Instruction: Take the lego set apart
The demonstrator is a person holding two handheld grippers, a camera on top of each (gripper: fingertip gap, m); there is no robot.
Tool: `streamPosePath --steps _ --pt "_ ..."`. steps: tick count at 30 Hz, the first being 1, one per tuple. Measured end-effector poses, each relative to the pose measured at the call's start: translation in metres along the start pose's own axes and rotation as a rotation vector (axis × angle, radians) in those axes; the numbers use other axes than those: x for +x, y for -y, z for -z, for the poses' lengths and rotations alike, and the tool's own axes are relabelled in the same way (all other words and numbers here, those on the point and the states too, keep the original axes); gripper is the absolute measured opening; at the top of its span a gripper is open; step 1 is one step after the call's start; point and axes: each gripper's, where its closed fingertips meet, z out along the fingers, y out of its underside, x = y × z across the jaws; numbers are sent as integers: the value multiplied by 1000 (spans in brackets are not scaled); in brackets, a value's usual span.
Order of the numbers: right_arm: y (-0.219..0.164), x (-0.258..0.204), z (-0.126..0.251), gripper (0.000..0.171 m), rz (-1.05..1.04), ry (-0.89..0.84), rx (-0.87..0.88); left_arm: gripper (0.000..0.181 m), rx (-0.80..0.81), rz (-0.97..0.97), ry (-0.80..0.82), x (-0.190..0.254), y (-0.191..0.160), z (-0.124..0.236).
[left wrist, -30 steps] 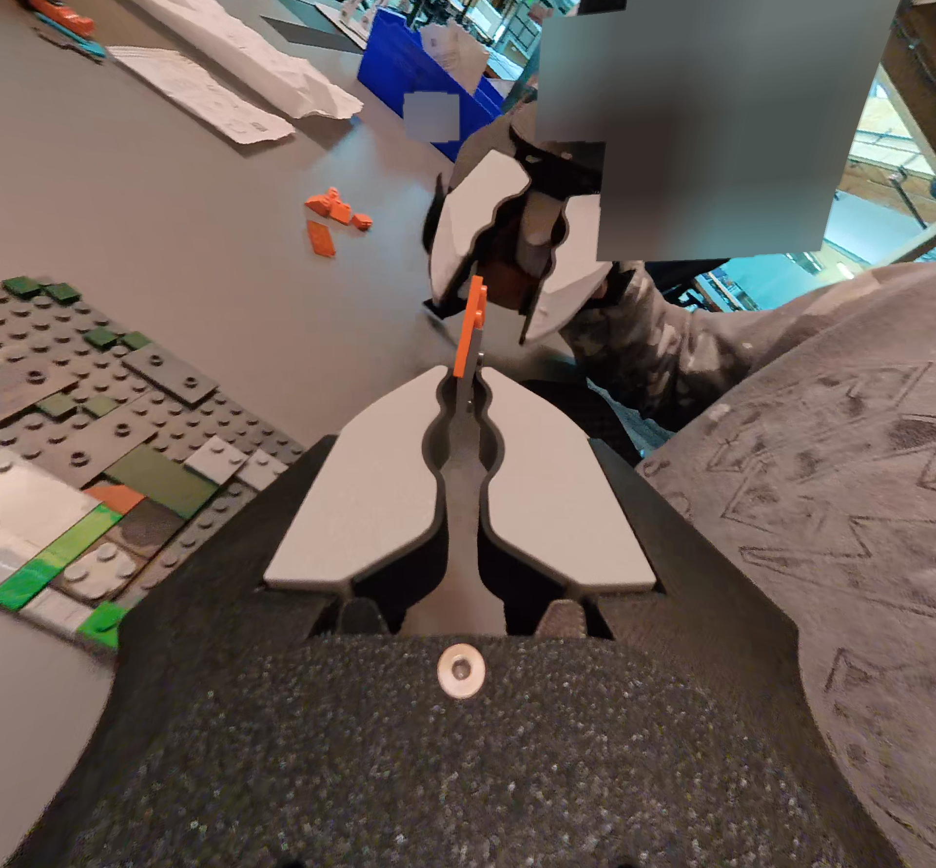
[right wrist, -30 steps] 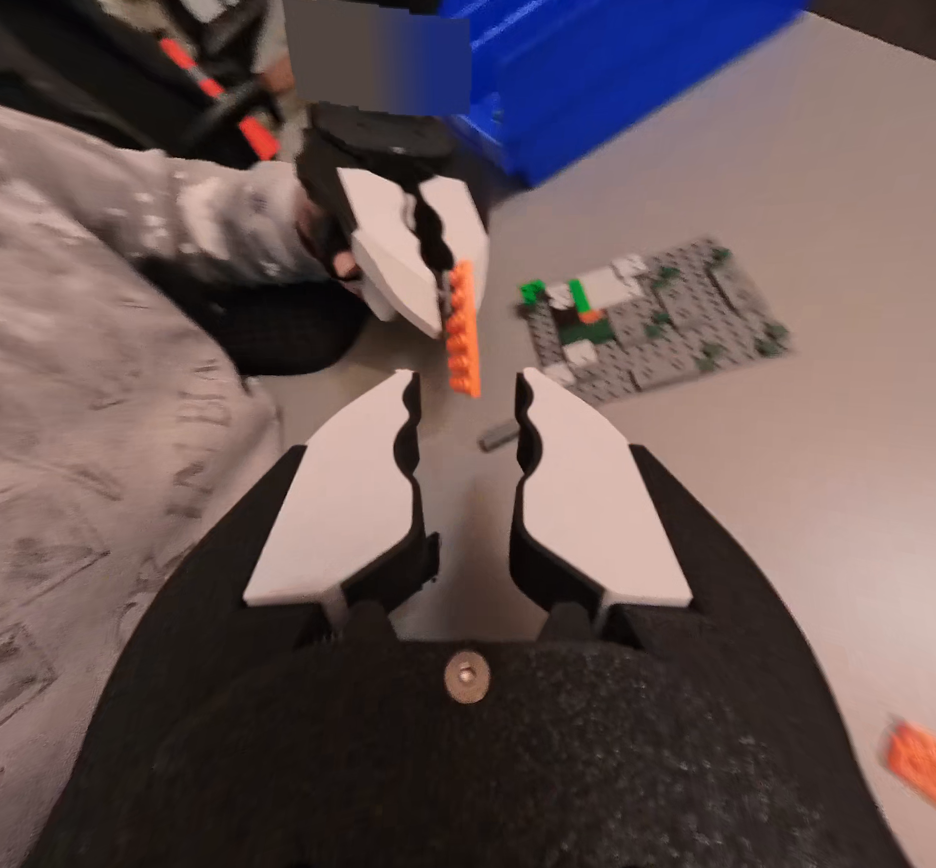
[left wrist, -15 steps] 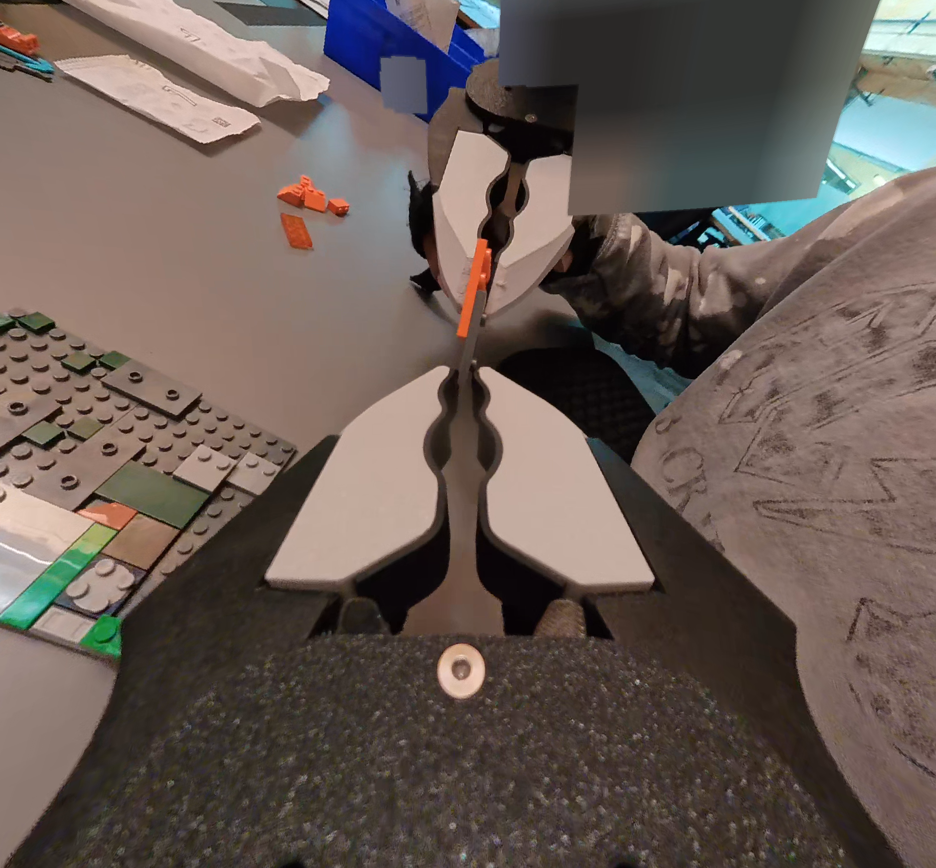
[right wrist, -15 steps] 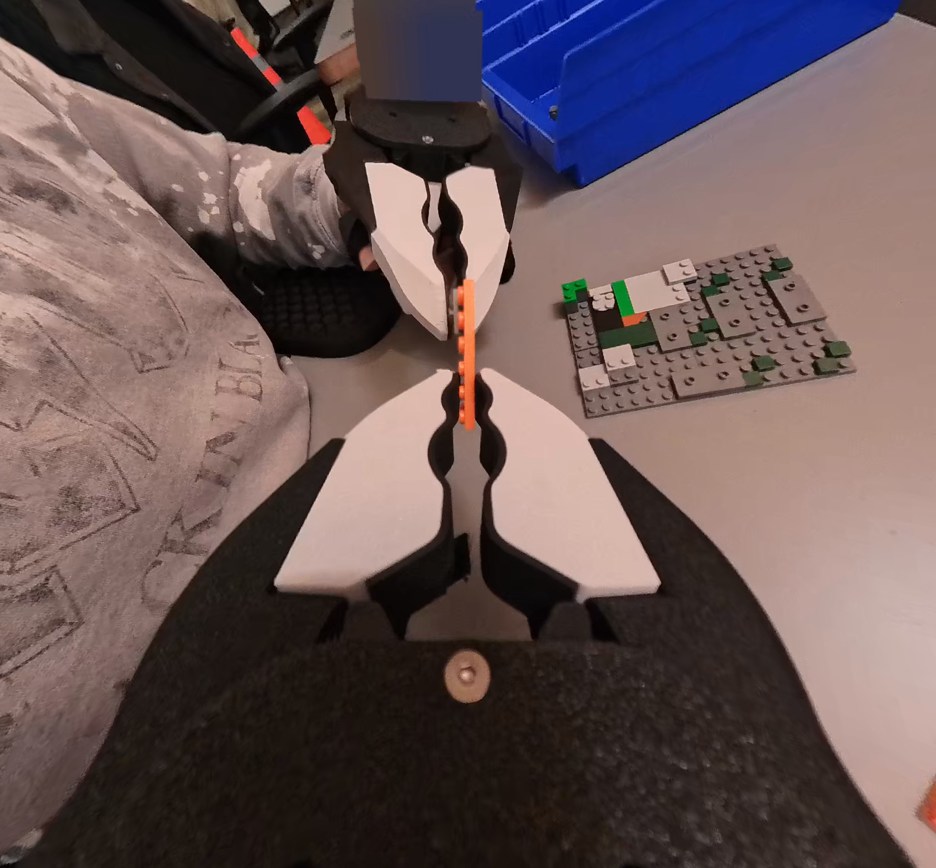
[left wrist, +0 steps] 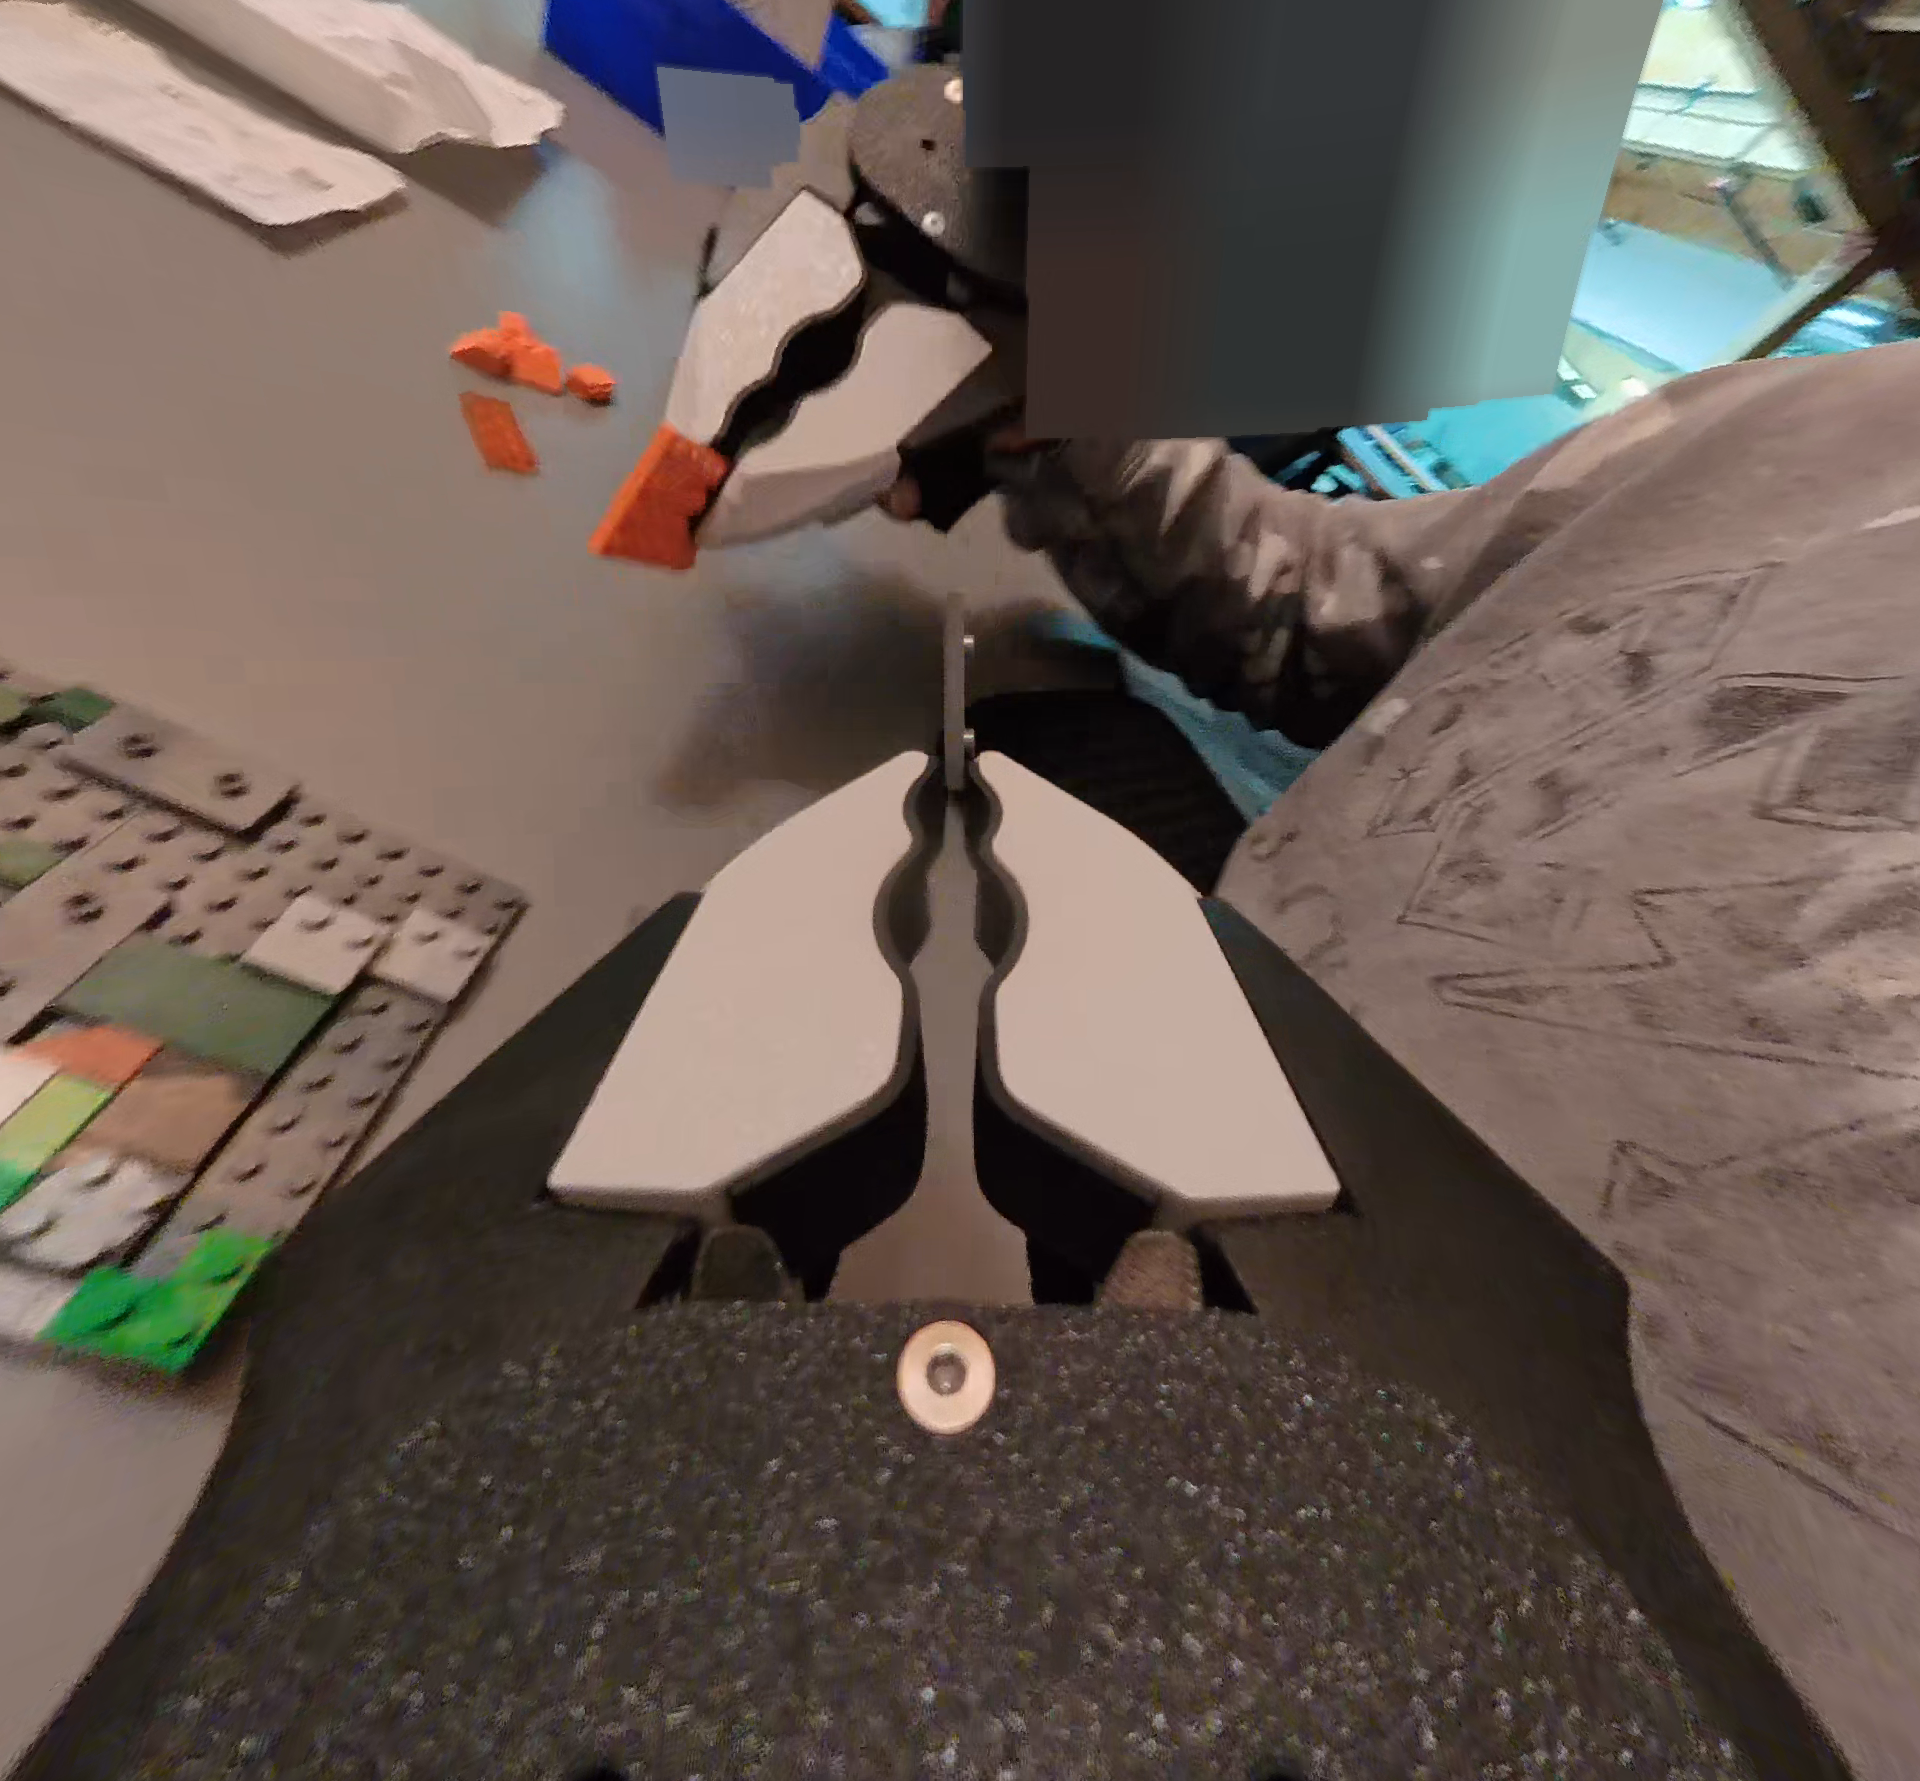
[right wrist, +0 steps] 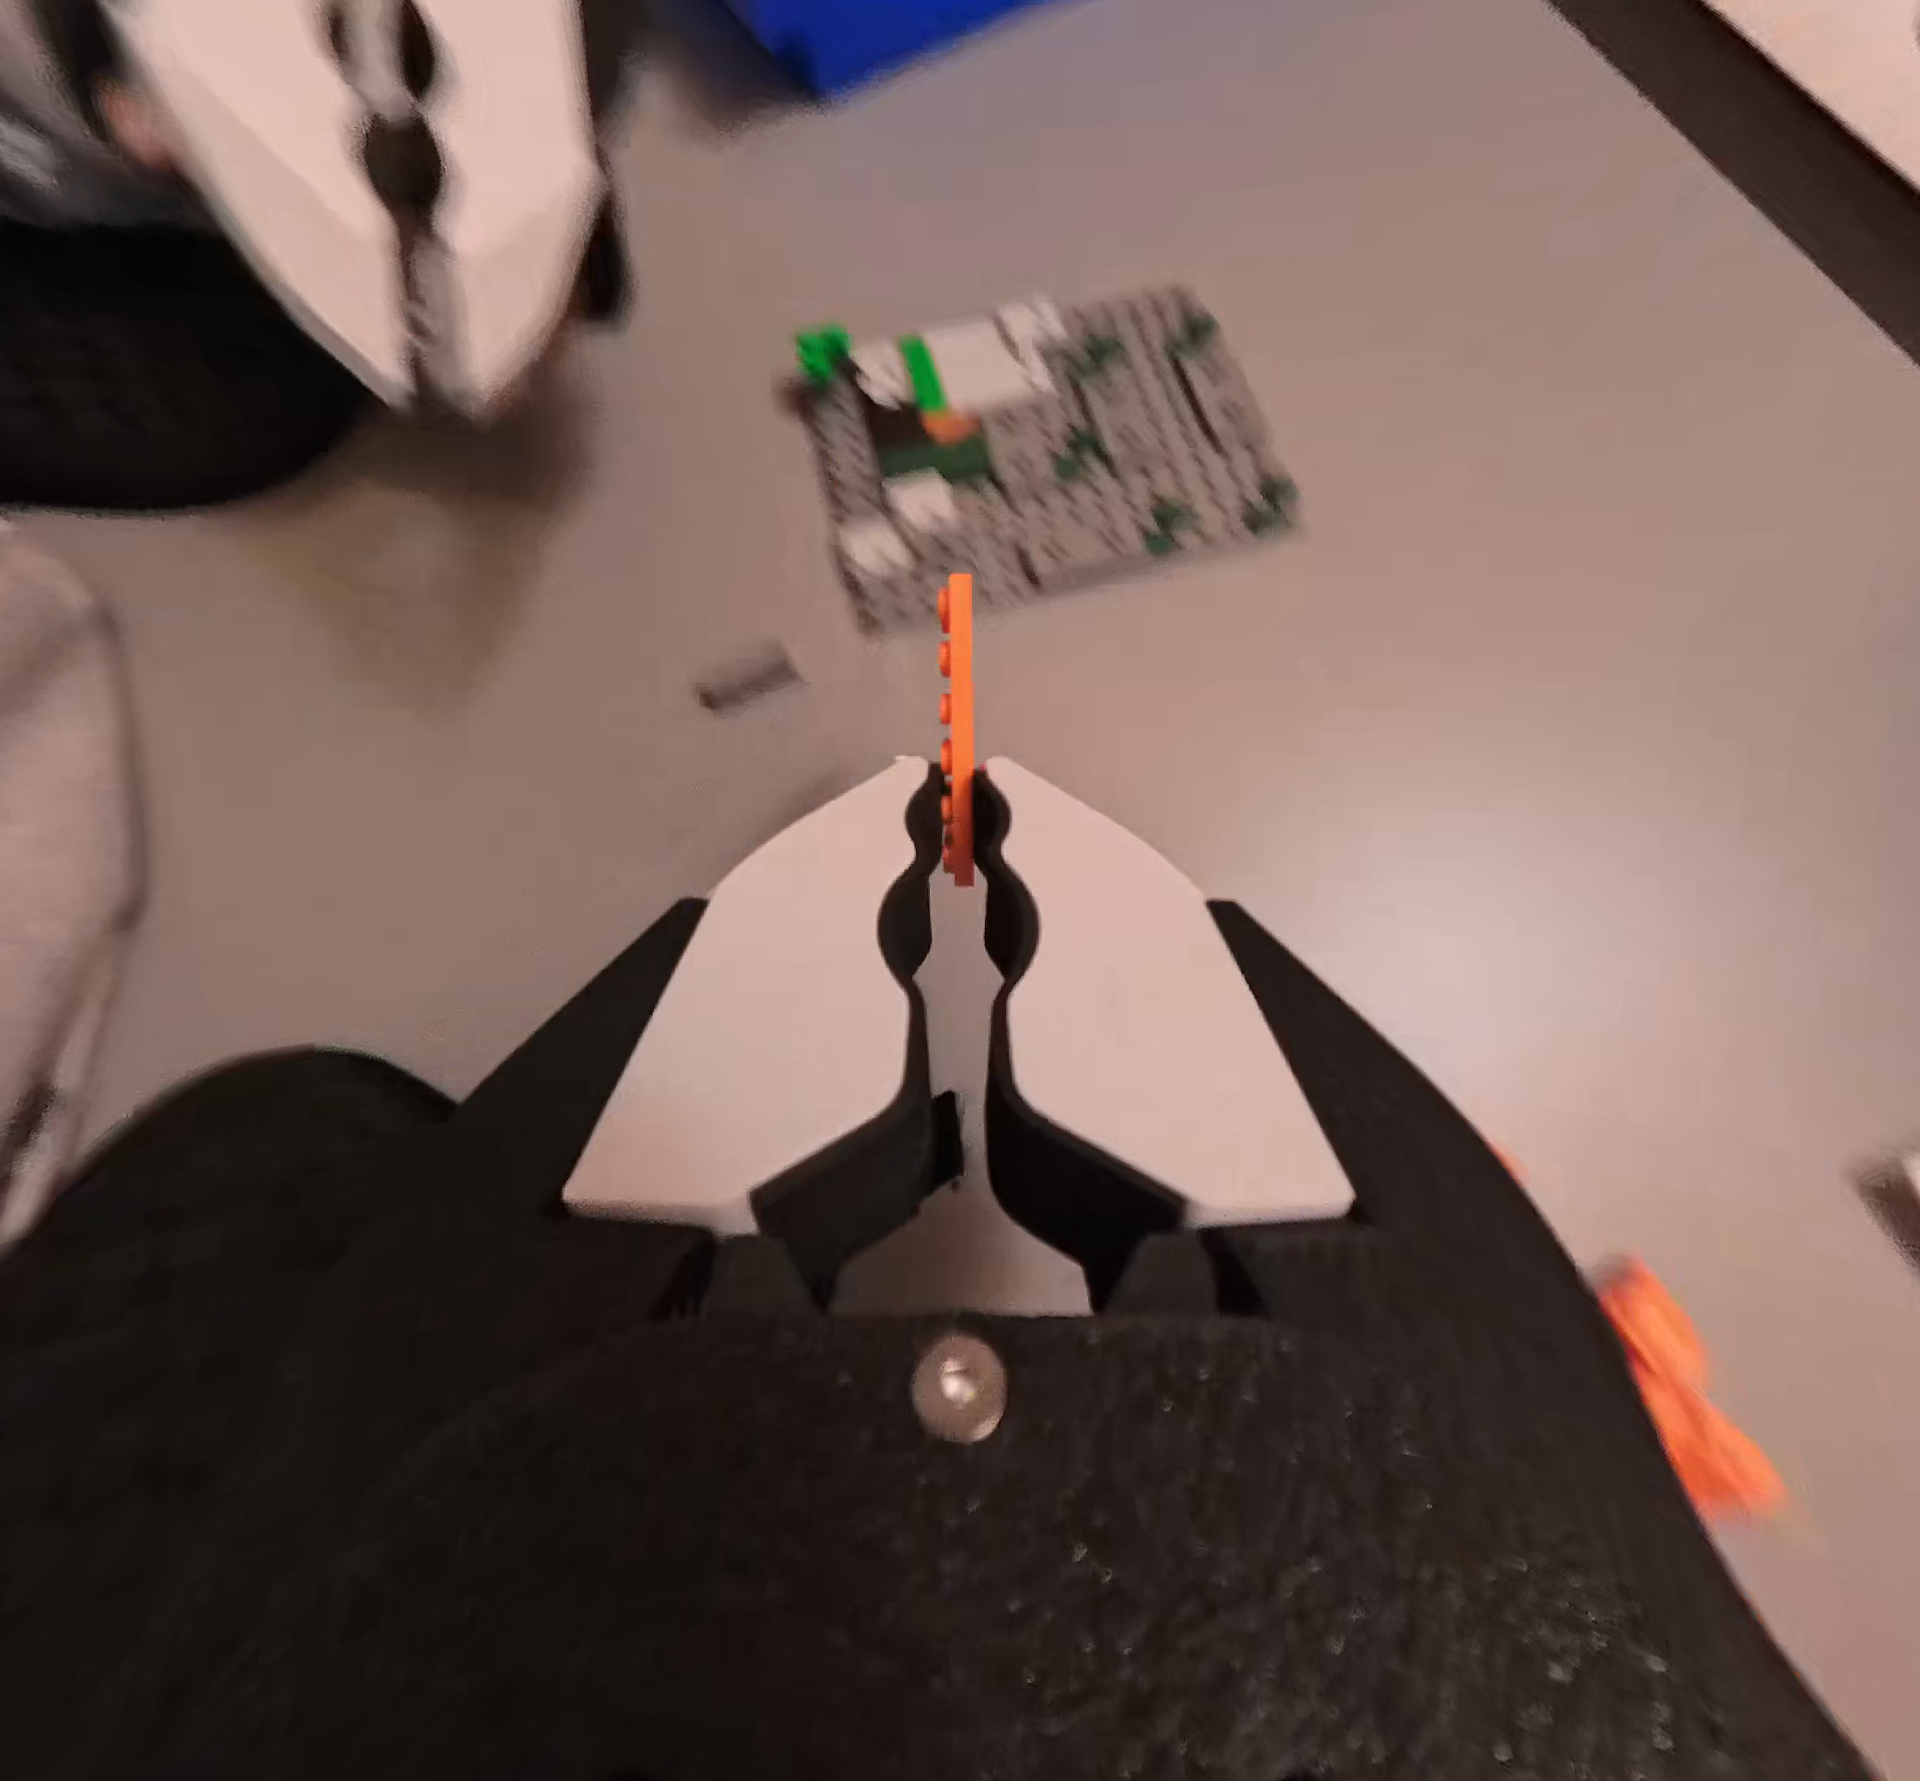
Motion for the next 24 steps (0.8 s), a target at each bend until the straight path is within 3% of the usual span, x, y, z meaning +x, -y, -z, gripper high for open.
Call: streamPosePath --steps 5,9,11,14,19,22,24 --pt "-74 61 29 4 -191 -87 -239 3 -42 -28 72 -13 -7 0" --pt "-90 84 42 5 -279 -118 -266 3 -75 -45 91 -15 -14 -5" --pt "-99 97 46 13 -283 -173 -303 3 -87 -51 101 -16 -16 -6" --pt "-97 113 57 22 -282 -258 -282 3 -92 -49 104 -17 -18 -7" --pt "-83 119 75 21 -213 -373 -222 3 -95 -47 108 -19 -19 -8" --pt "-69 92 65 23 -149 -314 -175 3 -103 -54 128 -22 -20 -8" --pt "-46 56 51 27 -109 -182 -80 3 -112 -65 139 -23 -22 -8"
